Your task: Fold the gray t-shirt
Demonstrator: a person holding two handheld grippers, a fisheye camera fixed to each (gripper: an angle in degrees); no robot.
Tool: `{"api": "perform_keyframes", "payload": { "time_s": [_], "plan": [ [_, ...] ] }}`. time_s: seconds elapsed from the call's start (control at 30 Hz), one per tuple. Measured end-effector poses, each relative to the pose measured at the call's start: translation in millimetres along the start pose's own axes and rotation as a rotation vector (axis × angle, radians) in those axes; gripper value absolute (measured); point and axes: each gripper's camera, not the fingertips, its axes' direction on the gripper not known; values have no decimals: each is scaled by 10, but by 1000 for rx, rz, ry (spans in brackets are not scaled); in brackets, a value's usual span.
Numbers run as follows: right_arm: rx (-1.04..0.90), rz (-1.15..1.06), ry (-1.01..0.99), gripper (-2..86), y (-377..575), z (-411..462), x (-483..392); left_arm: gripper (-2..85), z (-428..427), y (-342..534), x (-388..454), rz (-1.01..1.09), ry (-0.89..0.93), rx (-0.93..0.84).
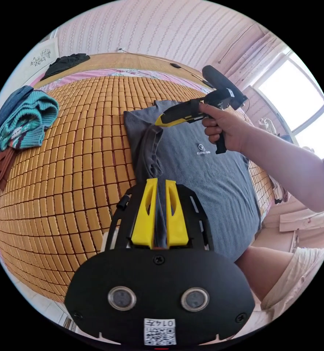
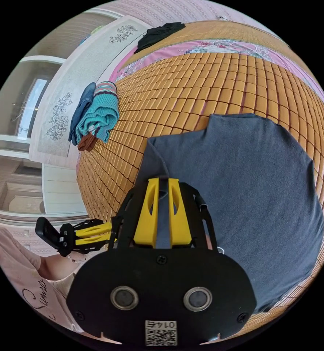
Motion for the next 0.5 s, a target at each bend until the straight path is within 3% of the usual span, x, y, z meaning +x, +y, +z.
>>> {"api": "perform_keyframes", "payload": {
  "time_s": [0.17, 0.23, 0.5],
  "plan": [
    [-7, -24, 24, 31, 53, -59, -50, 63, 303, -213, 42, -19, -31, -21],
    [-31, -42, 56, 31, 57, -30, -88, 59, 551, -314, 30, -61, -39, -105],
    [-35, -83, 91, 13, 136, -229, -196, 39, 702, -431, 235, 47, -5, -71]
  ]
}}
